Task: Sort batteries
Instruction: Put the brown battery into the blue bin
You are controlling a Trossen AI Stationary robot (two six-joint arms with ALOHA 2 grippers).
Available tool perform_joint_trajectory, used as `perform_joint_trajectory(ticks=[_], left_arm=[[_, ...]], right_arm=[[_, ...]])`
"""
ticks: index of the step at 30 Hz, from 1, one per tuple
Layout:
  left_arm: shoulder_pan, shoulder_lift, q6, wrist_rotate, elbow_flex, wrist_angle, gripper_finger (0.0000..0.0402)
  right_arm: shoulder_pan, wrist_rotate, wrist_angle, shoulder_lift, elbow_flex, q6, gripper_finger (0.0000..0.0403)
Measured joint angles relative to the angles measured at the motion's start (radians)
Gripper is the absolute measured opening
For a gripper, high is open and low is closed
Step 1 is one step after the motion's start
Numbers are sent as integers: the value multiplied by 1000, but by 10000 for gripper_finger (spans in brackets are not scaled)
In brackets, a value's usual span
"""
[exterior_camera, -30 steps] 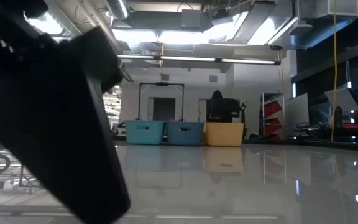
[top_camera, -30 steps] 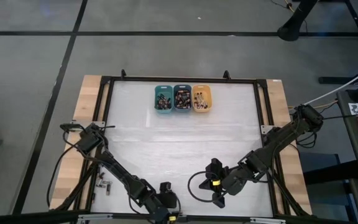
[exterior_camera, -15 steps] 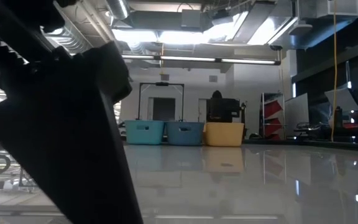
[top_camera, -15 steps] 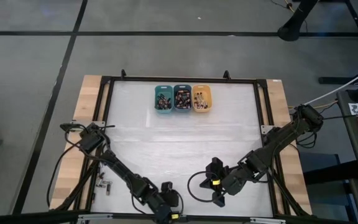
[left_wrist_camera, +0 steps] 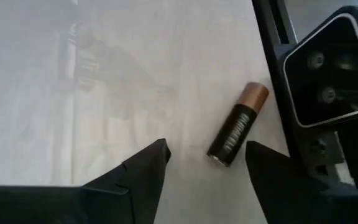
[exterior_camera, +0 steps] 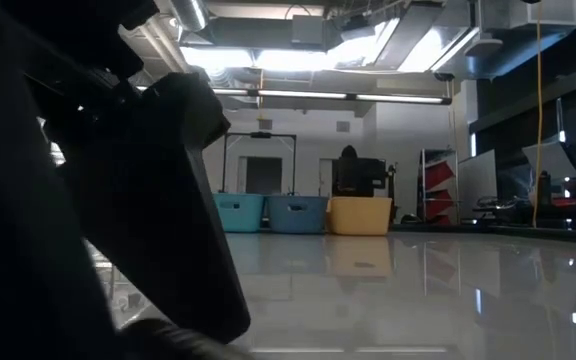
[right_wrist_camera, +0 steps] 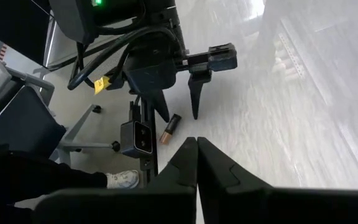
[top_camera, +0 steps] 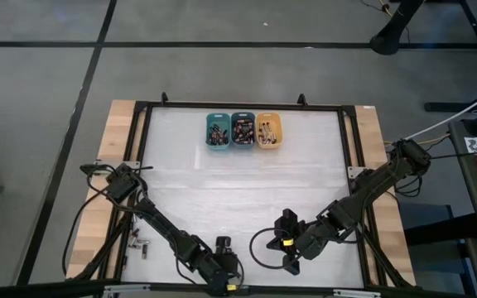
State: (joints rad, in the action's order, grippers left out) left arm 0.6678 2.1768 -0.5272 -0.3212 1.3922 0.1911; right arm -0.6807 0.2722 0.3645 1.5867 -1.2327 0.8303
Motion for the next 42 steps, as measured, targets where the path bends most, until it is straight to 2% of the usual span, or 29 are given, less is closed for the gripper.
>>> perform_joint_trajectory(ticks=[7, 14, 20, 22, 27, 33, 37, 42], left_arm=[[-3, -10, 50, -15, -4, 6, 187], [8, -10, 378, -35, -5, -27, 185], [-6, -10, 510, -33, -5, -57, 185], [-16, -10, 564, -10, -6, -81, 185], [-46, -8, 619, 137, -7, -114, 184], [-53, -3, 685, 198, -4, -109, 181], [-51, -2, 714, 212, -4, -101, 154], [-51, -2, 673, 247, -3, -92, 91]], right_arm=[[0, 3, -2, 0, 0, 4, 0], [0, 6, -3, 0, 0, 5, 0], [0, 8, -3, 0, 0, 7, 0], [0, 8, -3, 0, 0, 7, 0], [0, 8, -3, 0, 0, 7, 0], [0, 34, -2, 0, 0, 7, 0], [0, 42, -3, 0, 0, 7, 0], [0, 50, -3, 0, 0, 15, 0]])
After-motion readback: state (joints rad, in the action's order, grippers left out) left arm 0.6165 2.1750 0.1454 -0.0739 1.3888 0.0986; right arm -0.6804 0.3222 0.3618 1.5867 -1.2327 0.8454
